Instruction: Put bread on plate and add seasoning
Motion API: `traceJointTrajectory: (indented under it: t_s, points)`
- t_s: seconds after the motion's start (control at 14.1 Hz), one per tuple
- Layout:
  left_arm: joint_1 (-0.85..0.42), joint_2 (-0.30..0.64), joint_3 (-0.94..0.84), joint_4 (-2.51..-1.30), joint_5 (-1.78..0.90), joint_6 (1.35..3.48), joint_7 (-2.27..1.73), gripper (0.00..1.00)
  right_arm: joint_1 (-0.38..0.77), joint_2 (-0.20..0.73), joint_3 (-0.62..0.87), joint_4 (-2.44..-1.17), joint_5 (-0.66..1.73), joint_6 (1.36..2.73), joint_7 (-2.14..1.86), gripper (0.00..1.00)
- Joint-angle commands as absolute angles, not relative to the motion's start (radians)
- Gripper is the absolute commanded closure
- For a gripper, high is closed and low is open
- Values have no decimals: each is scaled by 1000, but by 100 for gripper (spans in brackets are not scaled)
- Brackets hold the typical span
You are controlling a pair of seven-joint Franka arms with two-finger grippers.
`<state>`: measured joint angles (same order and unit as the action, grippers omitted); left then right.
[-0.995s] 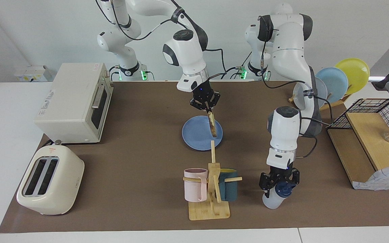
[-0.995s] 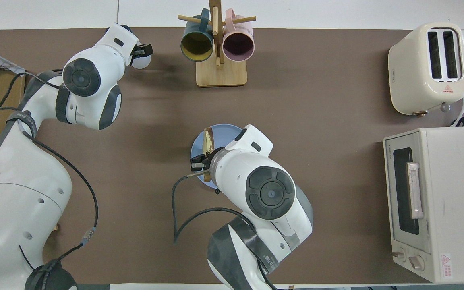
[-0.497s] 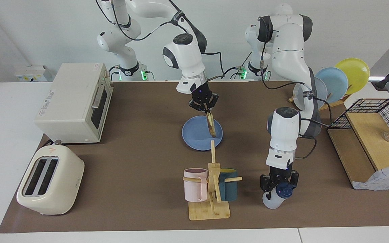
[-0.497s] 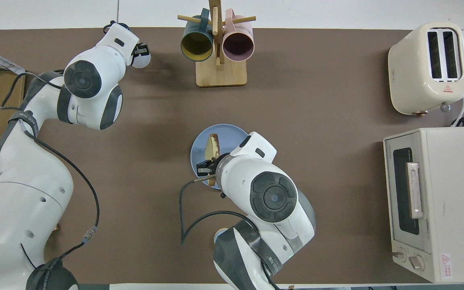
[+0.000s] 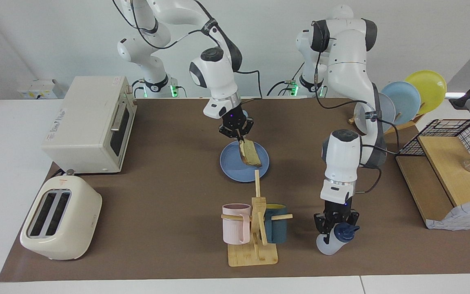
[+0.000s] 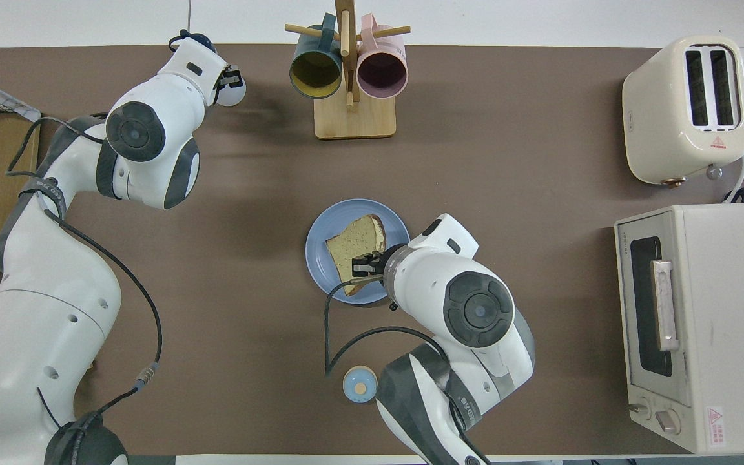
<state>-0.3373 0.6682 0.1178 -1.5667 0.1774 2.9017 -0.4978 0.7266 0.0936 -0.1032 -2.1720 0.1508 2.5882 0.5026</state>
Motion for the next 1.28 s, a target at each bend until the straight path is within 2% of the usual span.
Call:
traceJointTrajectory:
  t_s: [0.0, 0.07, 0.14, 0.21, 0.43, 0.71, 0.99, 1.21]
  points:
    - [-336, 553, 115, -1676, 186, 2899, -476, 100, 712, 63, -97, -2206, 169, 2606, 500, 100]
    - [-336, 511, 115, -1712, 184, 2899, -412, 100, 710, 63, -97, -2204, 169, 2605, 503, 96]
    - [-336, 470, 115, -1744, 183, 2889, -326, 100, 709, 64, -97, -2203, 169, 2606, 499, 63]
    - [-336, 421, 114, -1768, 183, 2837, -254, 100, 700, 66, -97, -2195, 169, 2597, 496, 1]
    - [-347, 309, 101, -1792, 181, 2638, -134, 100, 681, 67, -98, -2181, 169, 2563, 497, 0]
    - [-348, 135, 16, -1822, 125, 2264, 151, 100, 652, 68, -104, -2100, 169, 2524, 485, 0]
    - [-357, -41, 11, -1879, -37, 1926, 616, 100, 638, 121, -103, -1838, 173, 2226, 485, 0]
    - [-426, -135, 11, -1945, -48, 1797, 730, 100, 618, 114, -104, -1775, 402, 2151, 489, 0]
